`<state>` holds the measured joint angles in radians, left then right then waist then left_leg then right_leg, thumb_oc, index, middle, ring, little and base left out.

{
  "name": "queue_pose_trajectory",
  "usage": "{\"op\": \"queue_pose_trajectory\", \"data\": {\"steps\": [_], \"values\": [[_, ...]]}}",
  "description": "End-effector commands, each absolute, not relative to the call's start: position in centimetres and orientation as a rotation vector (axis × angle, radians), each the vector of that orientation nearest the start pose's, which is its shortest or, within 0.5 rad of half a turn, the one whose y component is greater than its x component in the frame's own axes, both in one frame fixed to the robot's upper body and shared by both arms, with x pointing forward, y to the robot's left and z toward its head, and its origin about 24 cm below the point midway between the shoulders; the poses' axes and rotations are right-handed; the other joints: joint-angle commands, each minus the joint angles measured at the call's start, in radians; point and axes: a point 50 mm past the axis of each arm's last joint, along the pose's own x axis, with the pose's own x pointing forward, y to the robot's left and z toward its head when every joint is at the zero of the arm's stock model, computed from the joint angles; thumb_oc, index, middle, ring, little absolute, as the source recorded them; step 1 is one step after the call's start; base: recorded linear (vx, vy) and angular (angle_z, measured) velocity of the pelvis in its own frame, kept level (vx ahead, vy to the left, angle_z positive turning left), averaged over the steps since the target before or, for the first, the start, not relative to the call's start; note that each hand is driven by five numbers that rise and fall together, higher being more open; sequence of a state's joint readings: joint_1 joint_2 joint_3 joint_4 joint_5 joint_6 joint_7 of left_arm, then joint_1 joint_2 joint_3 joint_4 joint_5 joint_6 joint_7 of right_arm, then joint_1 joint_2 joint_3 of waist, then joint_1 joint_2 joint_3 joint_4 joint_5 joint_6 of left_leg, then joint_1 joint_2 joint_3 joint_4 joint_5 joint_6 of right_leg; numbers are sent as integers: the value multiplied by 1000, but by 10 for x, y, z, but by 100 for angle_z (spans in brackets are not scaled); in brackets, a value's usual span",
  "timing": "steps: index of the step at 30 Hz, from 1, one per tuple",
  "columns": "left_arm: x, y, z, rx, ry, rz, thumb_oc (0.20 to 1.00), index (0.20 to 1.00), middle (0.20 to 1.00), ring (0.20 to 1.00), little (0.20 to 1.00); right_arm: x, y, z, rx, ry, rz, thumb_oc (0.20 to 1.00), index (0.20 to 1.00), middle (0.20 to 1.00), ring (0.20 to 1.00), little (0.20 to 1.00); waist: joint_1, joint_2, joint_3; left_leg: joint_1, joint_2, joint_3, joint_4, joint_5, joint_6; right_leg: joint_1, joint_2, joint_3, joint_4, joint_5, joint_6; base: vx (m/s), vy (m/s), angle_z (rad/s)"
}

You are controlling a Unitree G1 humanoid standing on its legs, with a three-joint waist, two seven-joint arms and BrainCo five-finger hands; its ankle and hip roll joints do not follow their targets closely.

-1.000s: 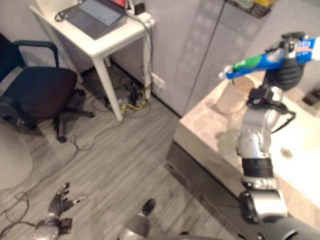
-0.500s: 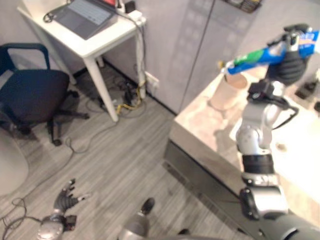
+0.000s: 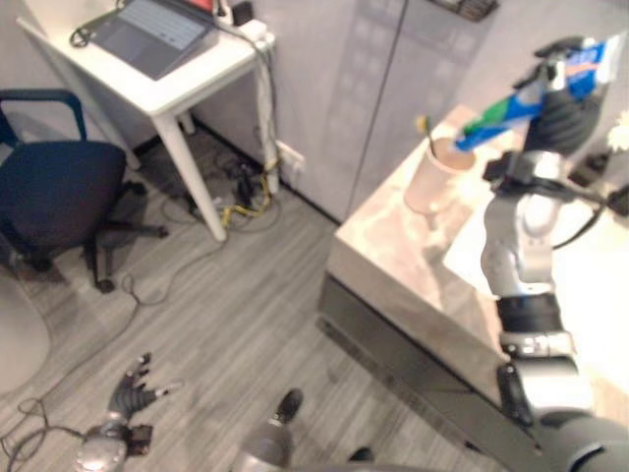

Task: Put brush and paste in cup on sink, flatten towel.

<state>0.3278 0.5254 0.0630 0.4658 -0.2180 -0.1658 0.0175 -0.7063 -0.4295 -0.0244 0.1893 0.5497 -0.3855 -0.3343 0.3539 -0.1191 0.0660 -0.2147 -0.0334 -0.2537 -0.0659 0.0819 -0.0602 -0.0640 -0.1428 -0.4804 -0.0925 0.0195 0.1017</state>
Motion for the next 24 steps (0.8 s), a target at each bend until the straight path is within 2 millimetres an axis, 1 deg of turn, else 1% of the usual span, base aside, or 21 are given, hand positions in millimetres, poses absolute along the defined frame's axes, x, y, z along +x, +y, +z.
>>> {"op": "queue_pose_trajectory", "data": {"steps": [1, 5, 14, 18, 24], "values": [[119, 333, -49, 379, 568, 286, 1000, 1000, 1000, 1000, 1000, 323, -207, 292, 265, -986, -136, 200, 200, 200, 200, 200, -16, 16, -67, -4, 31, -4, -21, -80, 56, 40, -20, 0, 5, -70, 27, 0, 0, 0], [121, 332, -50, 381, 565, 285, 1000, 1000, 1000, 1000, 1000, 323, -203, 288, 203, -973, -128, 200, 200, 200, 200, 200, -19, 11, -63, -6, 31, -5, -21, -80, 56, 37, -19, 1, 5, -68, 28, 0, 0, 0], [119, 329, -52, 376, 569, 284, 1000, 1000, 1000, 1000, 1000, 326, -196, 277, 147, -921, -106, 200, 200, 200, 200, 200, -23, 4, -59, -8, 30, -5, -21, -81, 58, 34, -20, 5, 5, -65, 29, 0, 0, 0], [118, 327, -55, 370, 579, 275, 1000, 1000, 1000, 1000, 1000, 332, -195, 270, 116, -878, -107, 200, 200, 200, 200, 200, -24, 0, -59, -7, 30, 0, -21, -82, 60, 32, -19, 7, 5, -64, 29, 0, 0, 0], [117, 325, -56, 369, 581, 263, 1000, 1000, 1000, 1000, 1000, 339, -192, 265, 71, -839, -105, 200, 200, 200, 200, 200, -23, -1, -58, -10, 30, 3, -21, -81, 60, 26, -19, 9, 5, -60, 29, 0, 0, 0]]}}
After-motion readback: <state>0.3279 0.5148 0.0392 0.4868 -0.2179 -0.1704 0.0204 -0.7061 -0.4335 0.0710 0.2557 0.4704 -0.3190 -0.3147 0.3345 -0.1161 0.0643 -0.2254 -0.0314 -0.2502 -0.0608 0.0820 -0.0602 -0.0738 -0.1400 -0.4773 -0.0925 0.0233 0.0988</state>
